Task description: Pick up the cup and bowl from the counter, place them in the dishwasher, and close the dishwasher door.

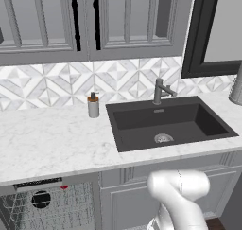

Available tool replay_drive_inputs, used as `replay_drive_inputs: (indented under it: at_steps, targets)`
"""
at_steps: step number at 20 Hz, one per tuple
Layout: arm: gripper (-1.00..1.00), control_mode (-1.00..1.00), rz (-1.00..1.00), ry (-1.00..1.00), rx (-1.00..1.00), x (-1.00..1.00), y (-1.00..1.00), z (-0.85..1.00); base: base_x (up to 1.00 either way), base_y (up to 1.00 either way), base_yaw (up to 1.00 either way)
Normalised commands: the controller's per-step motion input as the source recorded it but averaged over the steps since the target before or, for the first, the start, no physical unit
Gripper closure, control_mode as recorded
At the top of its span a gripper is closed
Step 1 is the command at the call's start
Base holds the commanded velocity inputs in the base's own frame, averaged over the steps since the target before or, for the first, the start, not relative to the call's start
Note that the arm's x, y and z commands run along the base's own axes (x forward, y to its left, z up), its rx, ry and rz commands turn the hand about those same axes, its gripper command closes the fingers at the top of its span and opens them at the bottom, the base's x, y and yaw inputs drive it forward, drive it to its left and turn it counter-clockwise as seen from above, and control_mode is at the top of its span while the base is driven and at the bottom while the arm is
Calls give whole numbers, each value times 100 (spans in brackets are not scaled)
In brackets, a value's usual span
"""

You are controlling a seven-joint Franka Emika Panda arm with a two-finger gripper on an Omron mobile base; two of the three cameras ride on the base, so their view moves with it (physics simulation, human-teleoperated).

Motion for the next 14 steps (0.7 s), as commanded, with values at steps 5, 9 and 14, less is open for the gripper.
replay_drive_inputs:
  at_steps: [5,9,14]
  targets:
    - [-100,-100,-20,-9,-1,13,39,-50,0,0,0]
    - [-100,-100,-23,-19,0,-10,35,-34,0,0,0]
    - [-100,-100,-20,-22,0,-33,42,-36,0,0,0]
